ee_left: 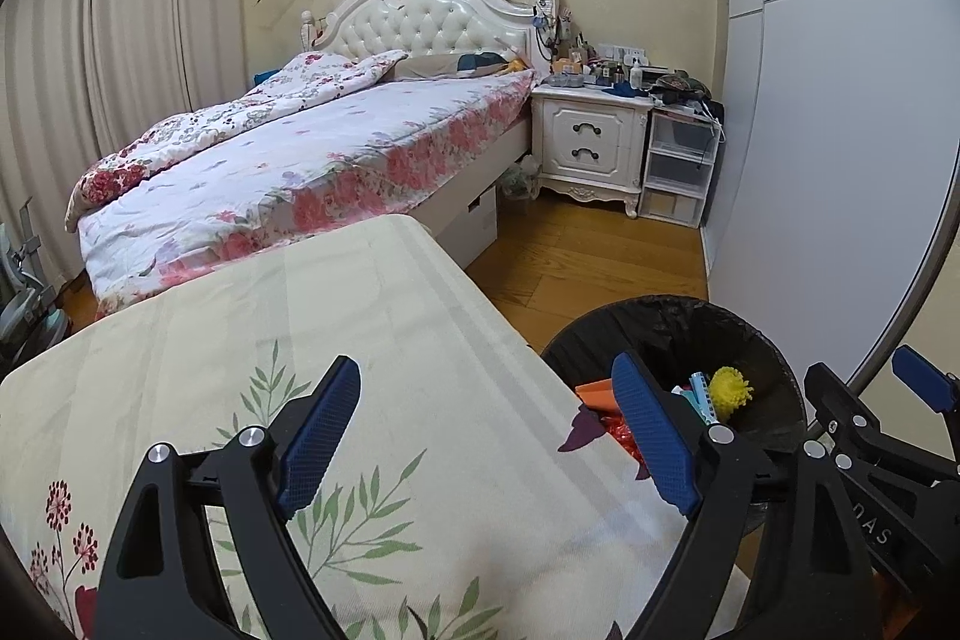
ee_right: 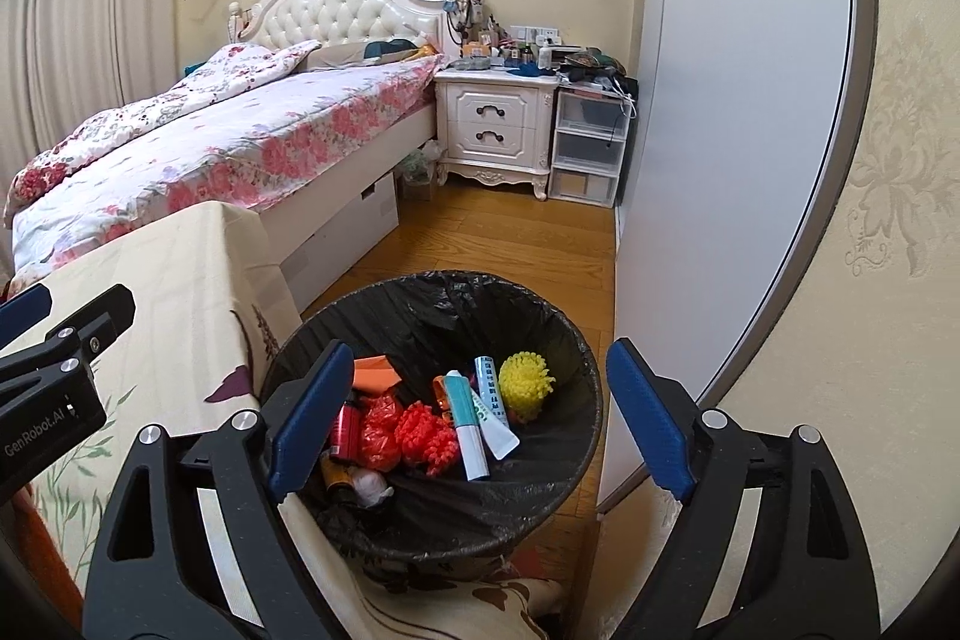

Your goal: Collect trash

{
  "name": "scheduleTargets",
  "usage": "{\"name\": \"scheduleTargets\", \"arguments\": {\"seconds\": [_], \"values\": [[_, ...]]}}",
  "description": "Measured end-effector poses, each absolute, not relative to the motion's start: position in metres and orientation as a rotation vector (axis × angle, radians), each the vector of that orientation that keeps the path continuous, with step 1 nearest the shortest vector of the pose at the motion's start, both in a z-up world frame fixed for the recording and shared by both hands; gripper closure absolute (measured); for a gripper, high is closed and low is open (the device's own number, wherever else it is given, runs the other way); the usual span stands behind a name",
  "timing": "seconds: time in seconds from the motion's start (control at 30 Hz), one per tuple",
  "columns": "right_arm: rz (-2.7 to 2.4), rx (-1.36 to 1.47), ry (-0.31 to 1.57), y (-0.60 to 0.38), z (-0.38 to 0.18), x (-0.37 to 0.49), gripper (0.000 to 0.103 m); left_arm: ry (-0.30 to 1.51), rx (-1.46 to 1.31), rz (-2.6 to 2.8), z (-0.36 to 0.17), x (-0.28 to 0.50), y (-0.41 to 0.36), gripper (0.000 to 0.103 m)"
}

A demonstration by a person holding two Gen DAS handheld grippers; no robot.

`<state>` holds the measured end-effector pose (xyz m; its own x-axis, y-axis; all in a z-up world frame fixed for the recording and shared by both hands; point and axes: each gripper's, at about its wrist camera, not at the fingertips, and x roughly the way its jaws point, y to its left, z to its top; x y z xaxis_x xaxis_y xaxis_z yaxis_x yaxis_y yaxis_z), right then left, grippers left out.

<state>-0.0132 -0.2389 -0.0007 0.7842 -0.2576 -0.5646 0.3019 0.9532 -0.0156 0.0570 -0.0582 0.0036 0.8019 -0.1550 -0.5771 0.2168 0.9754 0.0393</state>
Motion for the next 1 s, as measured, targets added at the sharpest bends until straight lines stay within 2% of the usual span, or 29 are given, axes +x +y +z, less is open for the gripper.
{"name": "scheduleTargets", "arguments": {"seconds": [0.47,1.0], "values": [[-0.272,0.047,0.552,-0.224,0.022,-0.054,0.018,0.579,0.087,-0.161,0.015,0.017,-0.032,0.019],[-0.274,0.044,0.545,-0.224,0.024,-0.059,0.018,0.575,0.095,-0.167,0.015,0.013,-0.033,0.019]]}}
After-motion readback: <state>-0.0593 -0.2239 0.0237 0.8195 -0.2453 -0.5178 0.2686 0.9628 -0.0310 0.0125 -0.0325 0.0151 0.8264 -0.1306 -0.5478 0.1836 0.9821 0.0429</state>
